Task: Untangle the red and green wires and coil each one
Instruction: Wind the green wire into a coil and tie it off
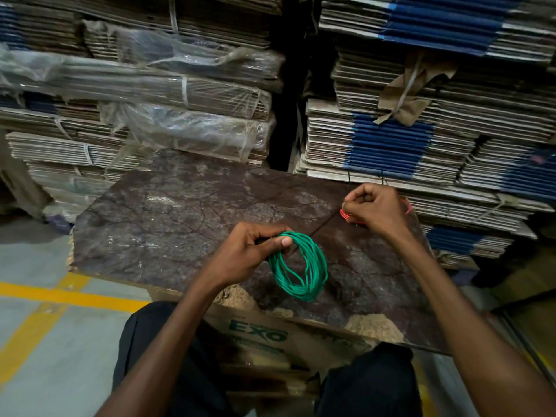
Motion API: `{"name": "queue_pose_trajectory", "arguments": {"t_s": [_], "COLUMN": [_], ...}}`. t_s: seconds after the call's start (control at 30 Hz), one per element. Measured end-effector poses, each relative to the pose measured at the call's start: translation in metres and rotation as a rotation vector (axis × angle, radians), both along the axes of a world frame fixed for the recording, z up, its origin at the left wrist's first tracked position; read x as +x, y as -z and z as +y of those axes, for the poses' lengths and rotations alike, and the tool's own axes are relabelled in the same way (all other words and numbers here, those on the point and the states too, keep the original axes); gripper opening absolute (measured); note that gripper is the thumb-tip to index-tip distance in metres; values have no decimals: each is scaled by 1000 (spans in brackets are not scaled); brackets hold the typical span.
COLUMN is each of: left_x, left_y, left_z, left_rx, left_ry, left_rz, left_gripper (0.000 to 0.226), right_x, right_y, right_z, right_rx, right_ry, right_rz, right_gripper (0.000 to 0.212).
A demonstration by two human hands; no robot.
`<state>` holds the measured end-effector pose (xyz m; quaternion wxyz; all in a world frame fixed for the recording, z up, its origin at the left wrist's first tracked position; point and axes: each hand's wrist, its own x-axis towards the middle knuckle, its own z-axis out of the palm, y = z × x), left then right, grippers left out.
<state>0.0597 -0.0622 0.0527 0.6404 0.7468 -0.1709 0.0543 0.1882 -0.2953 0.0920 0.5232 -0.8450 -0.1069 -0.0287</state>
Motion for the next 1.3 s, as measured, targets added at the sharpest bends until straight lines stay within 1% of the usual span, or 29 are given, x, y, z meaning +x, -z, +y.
{"name": "queue_pose_trajectory", "arguments": {"t_s": [0.07, 0.17, 0.4, 0.53, 0.73, 1.0, 1.17, 1.3], "left_x": [0, -1, 0, 0, 1, -2, 1, 3], "left_y": [1, 4, 10, 8, 12, 13, 16, 19], "left_z": [-5, -10, -10, -13, -18, -24, -25, -25], "left_rx": [0, -24, -46, -46, -101, -229, -168, -72], "left_ry": [11, 9, -1, -37, -74, -73, -93, -112], "left_rz": [20, 62, 113, 100, 96, 149, 125, 122], "left_gripper": [30, 27, 20, 18, 19, 22, 24, 20], "right_x": [-7, -20, -46, -59, -67, -70, -72, -75], "right_y": [3, 7, 4, 0, -4, -9, -13, -12], "right_z": [8, 19, 30, 33, 34, 28, 28, 27], "right_rx": [35, 65, 158, 146, 101, 120, 73, 90], "right_ry": [-56, -130, -246, -284, -310, -303, -317, -330], "right_rz": [56, 153, 272, 262, 220, 297, 331, 341], "right_gripper": [23, 21, 15, 14, 17, 11, 20, 16]}}
